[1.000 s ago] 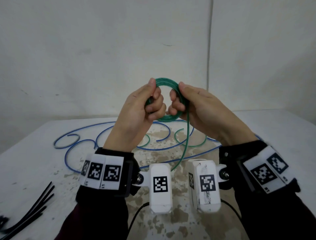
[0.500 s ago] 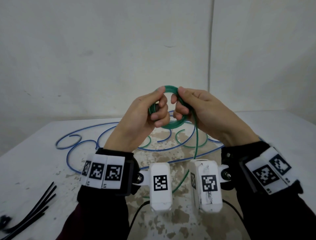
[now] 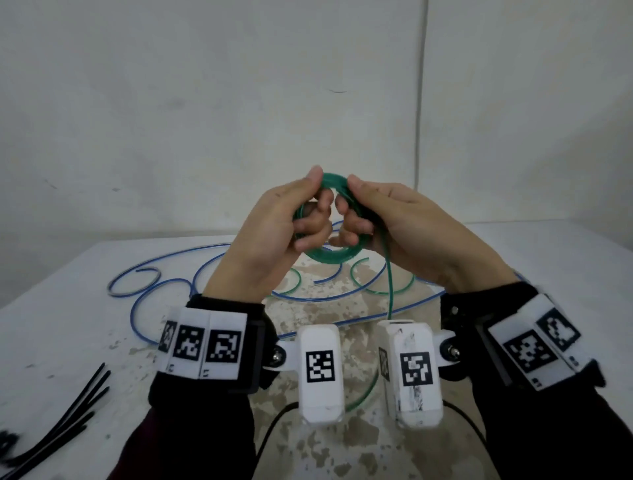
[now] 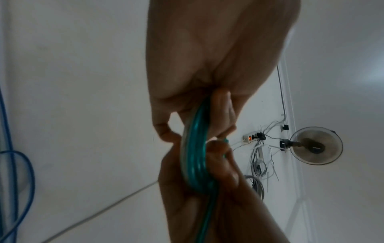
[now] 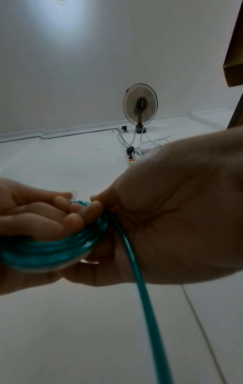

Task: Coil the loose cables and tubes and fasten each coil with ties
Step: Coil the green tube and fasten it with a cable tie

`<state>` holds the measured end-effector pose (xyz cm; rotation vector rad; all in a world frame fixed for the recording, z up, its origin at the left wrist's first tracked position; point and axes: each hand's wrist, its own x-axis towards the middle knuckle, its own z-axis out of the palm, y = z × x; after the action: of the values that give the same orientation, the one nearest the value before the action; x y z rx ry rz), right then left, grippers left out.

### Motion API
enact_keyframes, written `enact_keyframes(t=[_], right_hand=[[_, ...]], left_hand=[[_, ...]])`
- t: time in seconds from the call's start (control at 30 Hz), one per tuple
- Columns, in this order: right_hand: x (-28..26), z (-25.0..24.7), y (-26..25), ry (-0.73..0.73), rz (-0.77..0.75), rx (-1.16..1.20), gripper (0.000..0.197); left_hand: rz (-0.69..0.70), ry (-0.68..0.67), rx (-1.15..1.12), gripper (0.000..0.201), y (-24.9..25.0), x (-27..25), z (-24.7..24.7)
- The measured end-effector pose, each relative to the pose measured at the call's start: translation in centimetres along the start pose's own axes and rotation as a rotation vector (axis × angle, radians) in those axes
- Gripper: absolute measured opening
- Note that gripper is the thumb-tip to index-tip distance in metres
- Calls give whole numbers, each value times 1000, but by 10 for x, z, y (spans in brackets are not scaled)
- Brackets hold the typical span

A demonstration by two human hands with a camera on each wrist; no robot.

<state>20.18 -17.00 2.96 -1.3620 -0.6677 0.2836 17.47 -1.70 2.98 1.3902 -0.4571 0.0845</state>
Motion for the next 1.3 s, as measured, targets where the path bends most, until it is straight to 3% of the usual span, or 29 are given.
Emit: enact_keyframes(t=[0.07,0.13,0.3,0.5,0.63,0.8,0.93,1.1,1.17,1.3], right_hand=[[2,3,-1,26,-11,38,40],[1,2,-2,18,-14,36,39],[-2,-5,3,-43,29,-139,37],[-2,5,4,-52,47,-191,39],[1,6,1,61,19,-102,40],[-1,2,-4,53,-25,31,40],[-1,-3,-4,66,-51,53,39],[-3,-6,-4,45,-13,-107,38],[-2,-2,-3,48,-1,-97,39],[0,0,-5,71,-3,61,40]], left_hand=[[69,57,-95,39,0,1,2],[35,45,-123,40,1,1,1],[-143,-49,122,40,1,-3,-8],[-53,-134,274,33,2,-9,-14],[63,4,145,31,-2,-3,-14],[153,187,-131,34,-6,3,2],[79,89,-196,35,-7,5,7],[-92,-91,50,35,-4,-1,4],[-62,-74,90,34,-4,-2,2],[48,44,-87,36,-2,1,2]])
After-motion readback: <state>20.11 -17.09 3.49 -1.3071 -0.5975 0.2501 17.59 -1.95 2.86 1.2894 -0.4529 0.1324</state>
